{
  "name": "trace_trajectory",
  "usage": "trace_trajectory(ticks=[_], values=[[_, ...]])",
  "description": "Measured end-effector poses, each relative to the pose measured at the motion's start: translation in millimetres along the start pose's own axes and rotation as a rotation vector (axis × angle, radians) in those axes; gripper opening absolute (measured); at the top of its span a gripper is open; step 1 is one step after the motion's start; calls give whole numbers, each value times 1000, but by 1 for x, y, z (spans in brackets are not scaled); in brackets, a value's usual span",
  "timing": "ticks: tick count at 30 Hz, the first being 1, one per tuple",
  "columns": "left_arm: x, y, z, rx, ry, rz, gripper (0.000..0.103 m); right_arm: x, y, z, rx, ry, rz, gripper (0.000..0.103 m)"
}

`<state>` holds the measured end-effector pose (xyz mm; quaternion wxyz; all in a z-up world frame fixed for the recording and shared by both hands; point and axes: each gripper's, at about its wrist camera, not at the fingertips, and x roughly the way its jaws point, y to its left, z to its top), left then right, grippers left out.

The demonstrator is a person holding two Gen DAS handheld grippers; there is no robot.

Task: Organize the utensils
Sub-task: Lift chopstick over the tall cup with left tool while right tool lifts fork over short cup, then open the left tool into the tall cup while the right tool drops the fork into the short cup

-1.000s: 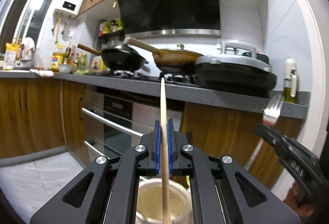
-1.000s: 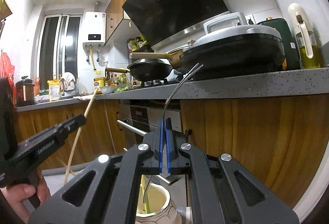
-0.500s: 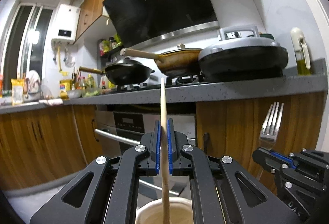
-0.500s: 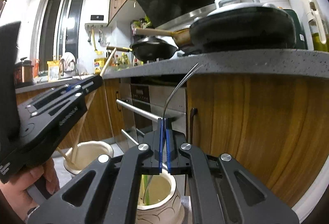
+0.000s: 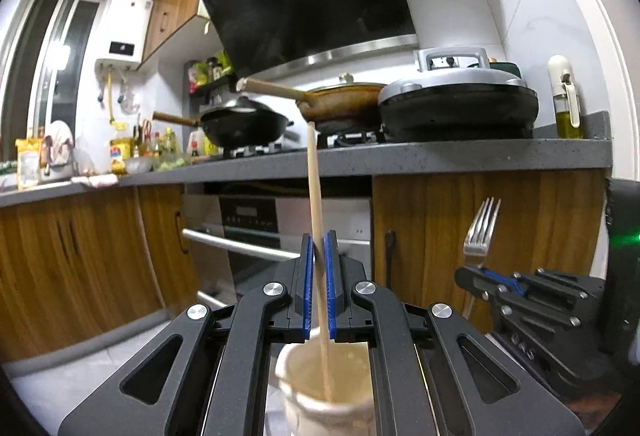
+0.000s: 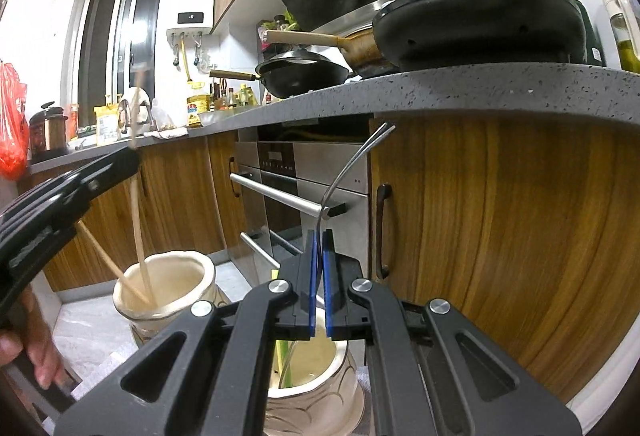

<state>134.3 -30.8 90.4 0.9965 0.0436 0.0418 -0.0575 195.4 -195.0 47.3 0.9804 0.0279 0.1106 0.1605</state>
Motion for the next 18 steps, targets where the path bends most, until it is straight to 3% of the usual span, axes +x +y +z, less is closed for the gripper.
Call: trace_trajectory(ticks=[3, 13, 18], values=[[-8, 2, -8, 5, 33, 13, 7, 2, 1, 0, -5, 6, 3, 2], [-22, 13, -23, -52, 33, 50, 7, 6, 6, -4, -33, 33, 15, 2], [-23, 17, -30, -64, 61, 50, 12, 13, 5, -8, -37, 63, -1, 2]])
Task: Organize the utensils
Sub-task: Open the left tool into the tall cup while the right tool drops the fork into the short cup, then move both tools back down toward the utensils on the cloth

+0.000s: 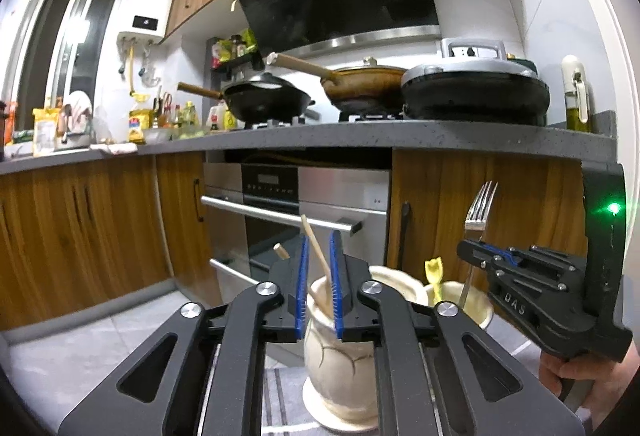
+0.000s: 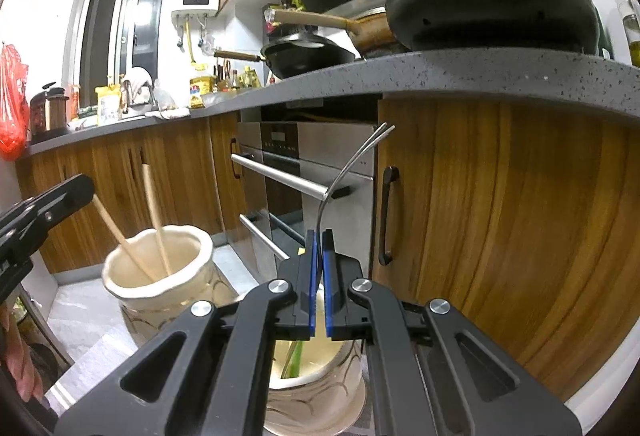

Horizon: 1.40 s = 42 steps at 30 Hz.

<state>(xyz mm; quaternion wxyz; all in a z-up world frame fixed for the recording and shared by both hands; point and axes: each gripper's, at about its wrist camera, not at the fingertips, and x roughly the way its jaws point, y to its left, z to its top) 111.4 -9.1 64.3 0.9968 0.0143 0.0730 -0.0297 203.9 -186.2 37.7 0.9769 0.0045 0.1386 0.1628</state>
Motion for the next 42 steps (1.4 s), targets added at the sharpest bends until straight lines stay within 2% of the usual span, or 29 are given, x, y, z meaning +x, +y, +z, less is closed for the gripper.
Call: trace_trajectory(ticks=[5, 8, 13, 15, 16, 18, 22, 24, 29, 31, 33, 35, 36, 39, 42], values=[[-2, 2, -4, -4, 15, -4, 15, 9, -1, -4, 4, 44, -2, 2], [-5, 1, -7, 5, 15, -1, 21, 11, 0, -6, -3, 49, -11, 3], [-8, 0, -10, 12, 25, -11, 23, 9, 1, -7, -6, 44, -18, 3], [-10, 0, -10, 11, 23, -15, 26, 8, 1, -8, -7, 41, -20, 13], [-11, 0, -10, 10, 22, -14, 32, 8, 1, -8, -5, 39, -21, 17], [-13, 0, -12, 11, 20, -13, 37, 7, -2, -8, 6, 37, -19, 31], [-13, 3, -14, 0, 34, -6, 42, 5, -8, -7, 42, 33, -16, 39], [-13, 6, -15, -14, 40, -2, 46, 3, -12, -7, 60, 27, -18, 53], [-18, 11, -21, -38, 52, 15, 62, -4, -20, -4, 104, -2, -26, 75], [-18, 12, -23, -39, 62, 10, 66, -8, -22, -3, 119, -12, -31, 79], [-18, 13, -25, -41, 70, 11, 70, -11, -23, -3, 127, -9, -32, 86], [-19, 14, -27, -50, 77, 13, 81, -14, -24, -4, 142, 4, -35, 95], [-20, 15, -28, -56, 80, 13, 82, -17, -25, -4, 149, 8, -34, 98], [-24, 19, -32, -69, 88, 25, 91, -30, -22, -6, 149, 14, -39, 98], [-27, 22, -35, -81, 111, 28, 94, -46, -18, -8, 131, 14, -52, 98]])
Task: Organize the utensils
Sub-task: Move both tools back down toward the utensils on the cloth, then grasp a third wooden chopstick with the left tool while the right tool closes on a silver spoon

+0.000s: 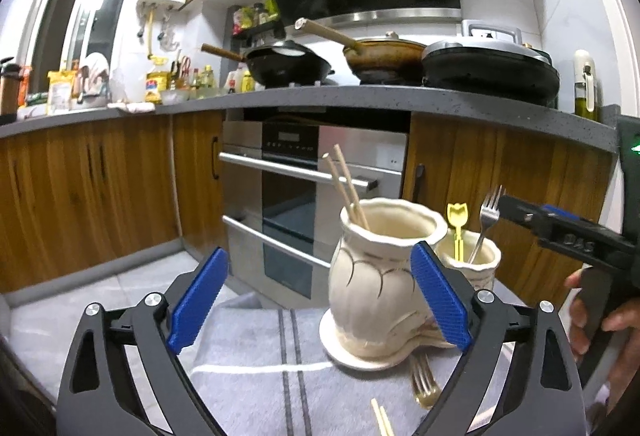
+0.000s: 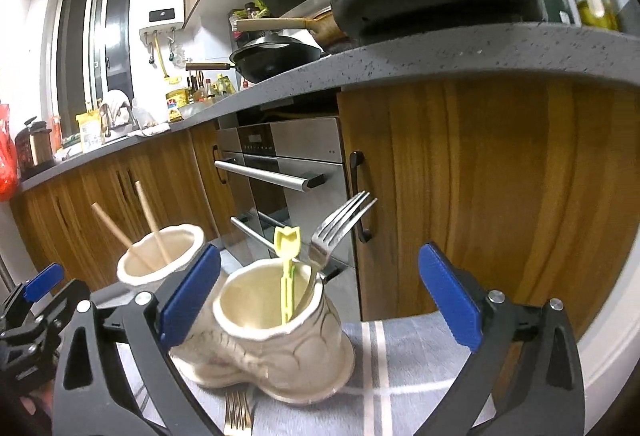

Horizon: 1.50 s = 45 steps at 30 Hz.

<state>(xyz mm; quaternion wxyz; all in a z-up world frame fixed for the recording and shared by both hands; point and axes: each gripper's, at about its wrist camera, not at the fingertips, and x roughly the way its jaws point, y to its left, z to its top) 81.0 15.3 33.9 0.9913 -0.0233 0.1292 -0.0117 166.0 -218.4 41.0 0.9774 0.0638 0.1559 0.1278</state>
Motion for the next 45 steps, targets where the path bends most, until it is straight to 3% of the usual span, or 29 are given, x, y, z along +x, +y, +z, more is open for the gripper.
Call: trace_trajectory(ticks=[12, 24, 31, 33, 35, 41, 45], values=[[-17, 7, -32, 17, 128, -11, 96, -47, 5, -19, 11, 48, 16, 98], [-30, 6, -64, 12, 265, -49, 96, -60, -5, -76, 9, 201, -16, 98], [-35, -14, -85, 129, 411, -71, 93, -68, -7, -88, 20, 241, 7, 98], [-36, -19, -90, 154, 446, -83, 86, -68, -6, -87, 13, 234, 4, 98], [-33, -19, -95, 159, 486, -98, 66, -67, -6, -88, 8, 236, 4, 98], [-26, -26, -105, 164, 563, -176, 49, -64, -6, -88, -4, 240, 15, 98], [-23, -30, -109, 181, 587, -187, 36, -61, -7, -88, -10, 243, 16, 98]])
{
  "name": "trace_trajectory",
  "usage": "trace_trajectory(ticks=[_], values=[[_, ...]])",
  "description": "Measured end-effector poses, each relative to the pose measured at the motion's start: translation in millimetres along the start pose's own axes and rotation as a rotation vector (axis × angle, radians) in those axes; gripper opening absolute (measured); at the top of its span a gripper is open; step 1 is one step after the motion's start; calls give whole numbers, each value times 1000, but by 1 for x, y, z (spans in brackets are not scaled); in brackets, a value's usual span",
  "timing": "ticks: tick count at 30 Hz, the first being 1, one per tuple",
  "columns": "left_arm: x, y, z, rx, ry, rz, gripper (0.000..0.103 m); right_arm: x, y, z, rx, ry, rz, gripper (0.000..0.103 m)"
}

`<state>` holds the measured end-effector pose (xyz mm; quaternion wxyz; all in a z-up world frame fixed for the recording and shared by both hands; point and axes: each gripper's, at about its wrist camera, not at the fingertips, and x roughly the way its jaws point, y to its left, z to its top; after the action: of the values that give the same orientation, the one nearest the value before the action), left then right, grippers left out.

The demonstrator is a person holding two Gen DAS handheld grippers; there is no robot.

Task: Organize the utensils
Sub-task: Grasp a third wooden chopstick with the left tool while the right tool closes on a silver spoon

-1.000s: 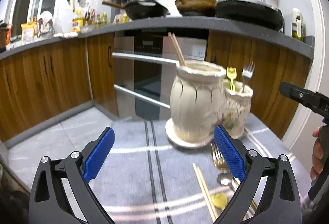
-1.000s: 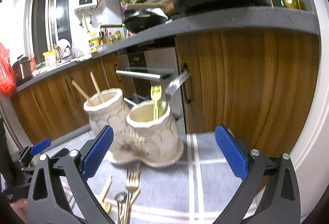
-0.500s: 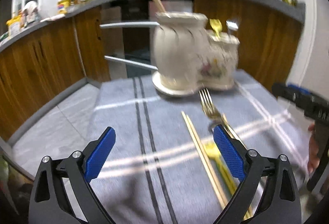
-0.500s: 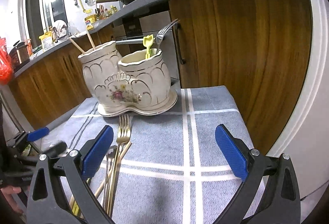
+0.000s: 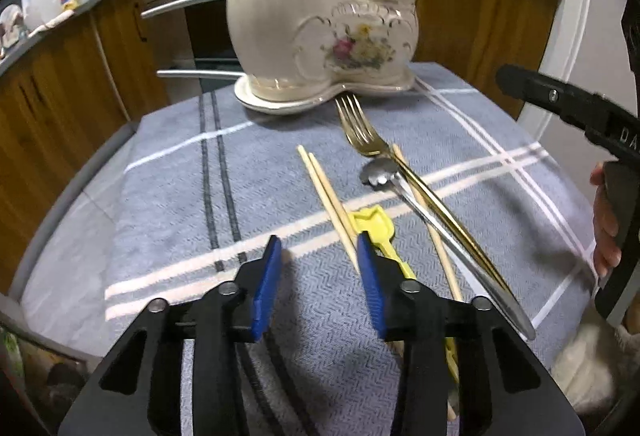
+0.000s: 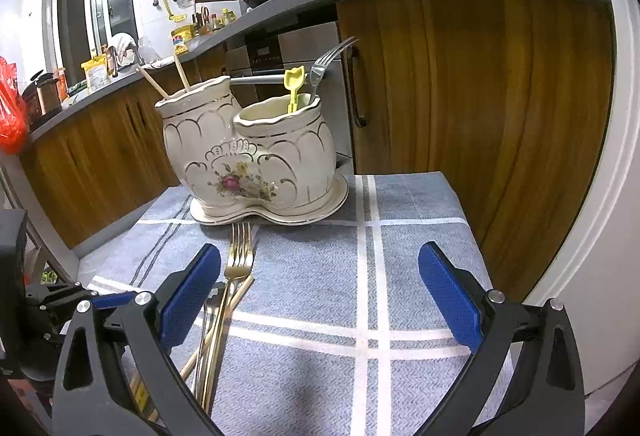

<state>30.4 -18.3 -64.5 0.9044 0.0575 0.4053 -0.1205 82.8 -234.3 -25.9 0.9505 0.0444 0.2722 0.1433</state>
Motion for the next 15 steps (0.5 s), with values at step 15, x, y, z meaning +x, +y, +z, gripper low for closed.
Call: trace_trajectory(ticks=[15], values=[[9, 6, 9, 17, 1, 23, 7, 9, 21, -5, -102, 63, 24, 92]])
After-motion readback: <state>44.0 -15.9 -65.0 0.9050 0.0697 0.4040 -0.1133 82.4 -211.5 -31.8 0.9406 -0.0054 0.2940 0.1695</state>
